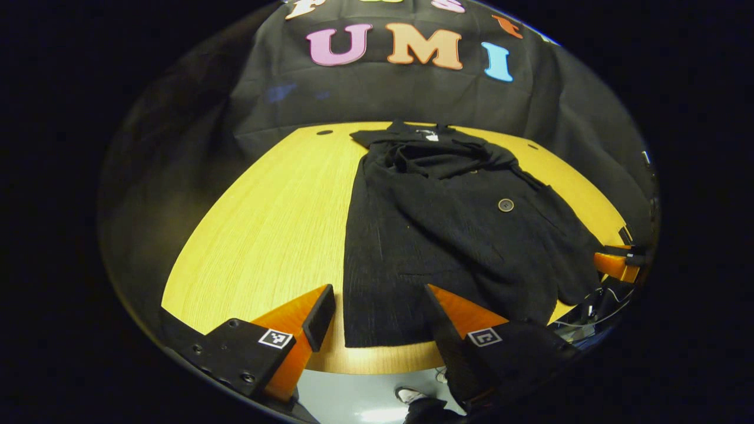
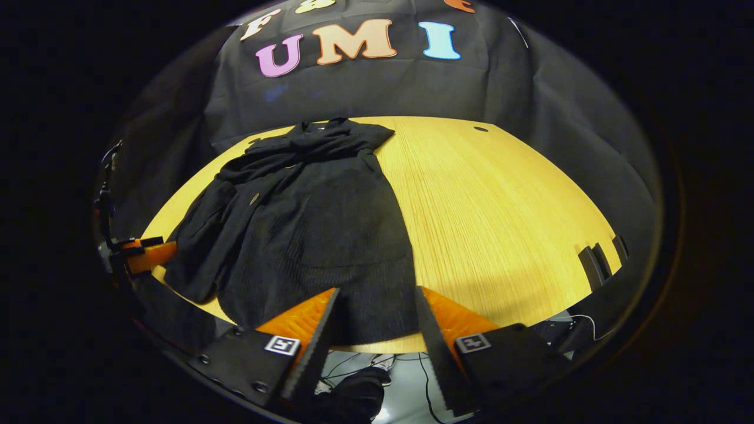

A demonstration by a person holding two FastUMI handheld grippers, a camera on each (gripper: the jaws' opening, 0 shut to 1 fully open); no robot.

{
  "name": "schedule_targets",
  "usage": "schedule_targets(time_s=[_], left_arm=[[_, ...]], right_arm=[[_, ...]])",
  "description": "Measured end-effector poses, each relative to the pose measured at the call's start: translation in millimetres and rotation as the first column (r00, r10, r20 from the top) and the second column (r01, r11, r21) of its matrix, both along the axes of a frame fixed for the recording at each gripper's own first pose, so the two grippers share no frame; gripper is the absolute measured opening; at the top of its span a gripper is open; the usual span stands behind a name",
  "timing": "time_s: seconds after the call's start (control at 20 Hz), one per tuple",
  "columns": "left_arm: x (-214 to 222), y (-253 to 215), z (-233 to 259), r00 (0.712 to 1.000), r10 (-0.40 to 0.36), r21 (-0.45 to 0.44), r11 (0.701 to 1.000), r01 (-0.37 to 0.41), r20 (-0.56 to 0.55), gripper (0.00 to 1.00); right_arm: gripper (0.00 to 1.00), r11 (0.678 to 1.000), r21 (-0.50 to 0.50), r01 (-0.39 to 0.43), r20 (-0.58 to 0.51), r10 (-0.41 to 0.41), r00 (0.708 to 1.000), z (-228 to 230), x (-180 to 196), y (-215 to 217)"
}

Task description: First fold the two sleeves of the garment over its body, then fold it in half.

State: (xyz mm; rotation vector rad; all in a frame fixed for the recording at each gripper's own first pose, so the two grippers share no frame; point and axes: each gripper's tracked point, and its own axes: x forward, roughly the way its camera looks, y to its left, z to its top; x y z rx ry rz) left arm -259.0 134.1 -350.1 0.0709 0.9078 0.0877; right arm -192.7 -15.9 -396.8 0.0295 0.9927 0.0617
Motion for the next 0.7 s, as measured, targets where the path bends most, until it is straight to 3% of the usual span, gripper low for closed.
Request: schedule_targets(time_s=[0.05,0.25,0.3,0.35,0.45,0.7], left_arm=[[-1.0,-0.4,-0.4,1.0,0.002,0.0,1.0,-0.002,0.012,0.84],[-1.2,-13.9,0.1,0.999,-0.003,-0.021,1.0,0.004,0.037,0.27],[-1.3,-14.3,0.4,0.999,0.003,-0.018,1.0,-0.003,0.036,0.12],[0.6,-14.8,-1.4,0.999,0.01,-0.015,1.0,-0.01,0.035,0.05],[0.6,-15.3,-1.6,0.999,0.036,-0.018,0.999,-0.036,0.009,0.0],[0.6,-15.0,3.7,0.99,0.105,-0.05,0.993,-0.11,-0.091,0.0]], right_arm=[[0.6,1.0,0.009,-0.007,0.001,0.006,1.0,0.5,-1.0,5.0],[0.12,0.999,0.038,-0.012,-0.011,0.013,1.0,0.6,-1.7,14.4],[0.09,0.999,0.039,-0.007,-0.019,0.007,1.0,2.4,-0.5,15.8],[0.05,0.999,0.044,-0.011,-0.019,0.012,1.0,2.0,1.1,15.9],[0.03,0.998,0.055,-0.026,-0.039,0.028,0.999,4.0,1.5,16.6],[0.03,0.99,0.116,-0.073,-0.063,0.081,0.995,14.8,11.8,16.1]])
